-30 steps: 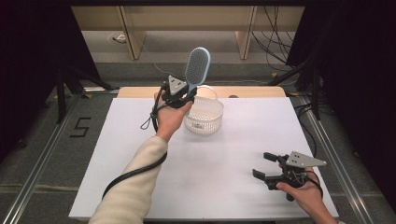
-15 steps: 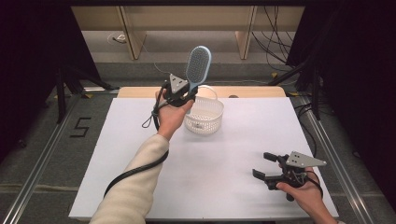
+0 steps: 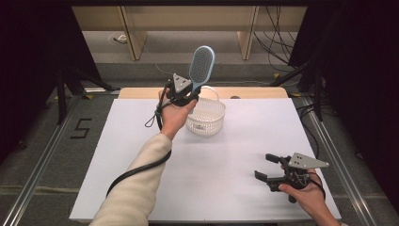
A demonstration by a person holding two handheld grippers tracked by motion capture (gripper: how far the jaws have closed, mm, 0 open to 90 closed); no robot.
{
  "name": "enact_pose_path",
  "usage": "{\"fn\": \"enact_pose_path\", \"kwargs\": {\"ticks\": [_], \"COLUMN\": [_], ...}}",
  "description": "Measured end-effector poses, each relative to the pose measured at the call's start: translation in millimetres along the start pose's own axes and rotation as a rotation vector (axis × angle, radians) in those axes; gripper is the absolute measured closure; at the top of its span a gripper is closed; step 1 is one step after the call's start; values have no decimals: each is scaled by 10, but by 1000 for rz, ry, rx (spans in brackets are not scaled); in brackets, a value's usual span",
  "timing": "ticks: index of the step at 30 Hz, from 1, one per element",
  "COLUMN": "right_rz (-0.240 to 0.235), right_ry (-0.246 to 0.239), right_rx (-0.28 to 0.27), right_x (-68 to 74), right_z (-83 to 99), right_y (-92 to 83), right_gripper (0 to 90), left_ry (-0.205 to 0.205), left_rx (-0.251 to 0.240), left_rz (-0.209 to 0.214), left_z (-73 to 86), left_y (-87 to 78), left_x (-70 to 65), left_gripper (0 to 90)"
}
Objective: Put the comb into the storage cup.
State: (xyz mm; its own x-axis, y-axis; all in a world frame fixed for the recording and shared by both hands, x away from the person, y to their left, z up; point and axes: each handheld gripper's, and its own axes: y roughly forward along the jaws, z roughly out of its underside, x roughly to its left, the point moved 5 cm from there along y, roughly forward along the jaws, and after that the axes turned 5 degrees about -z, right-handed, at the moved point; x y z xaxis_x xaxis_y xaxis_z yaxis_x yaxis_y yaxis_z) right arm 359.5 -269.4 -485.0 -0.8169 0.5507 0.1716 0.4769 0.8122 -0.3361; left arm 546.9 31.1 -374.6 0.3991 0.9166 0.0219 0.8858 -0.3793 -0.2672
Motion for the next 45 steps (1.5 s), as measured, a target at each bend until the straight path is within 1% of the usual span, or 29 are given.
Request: {"fn": "enact_pose_path", "kwargs": {"ticks": [3, 5, 26, 33, 35, 45], "right_rz": [0, 0, 1, 0, 0, 0], "right_ry": [0, 0, -1, -1, -1, -1], "right_rx": [0, 0, -1, -4, -4, -4], "right_x": [-1, 0, -2, 0, 0, -1], "right_z": [0, 0, 0, -2, -2, -1], "right_y": [0, 0, -3, -3, -3, -4], "right_gripper": [159, 159, 159, 159, 159, 159], "left_ry": [-6, 1, -10, -6, 1, 3], "left_rx": [-1, -1, 1, 3, 6, 9], "left_rz": [-2, -2, 1, -3, -4, -6], "left_z": [-4, -8, -41, -61, -60, -52], "left_y": [10, 16, 104, 128, 138, 183], "left_x": [1, 5, -28, -30, -30, -34], "left_gripper": [695, 695, 695, 695, 695, 695]}}
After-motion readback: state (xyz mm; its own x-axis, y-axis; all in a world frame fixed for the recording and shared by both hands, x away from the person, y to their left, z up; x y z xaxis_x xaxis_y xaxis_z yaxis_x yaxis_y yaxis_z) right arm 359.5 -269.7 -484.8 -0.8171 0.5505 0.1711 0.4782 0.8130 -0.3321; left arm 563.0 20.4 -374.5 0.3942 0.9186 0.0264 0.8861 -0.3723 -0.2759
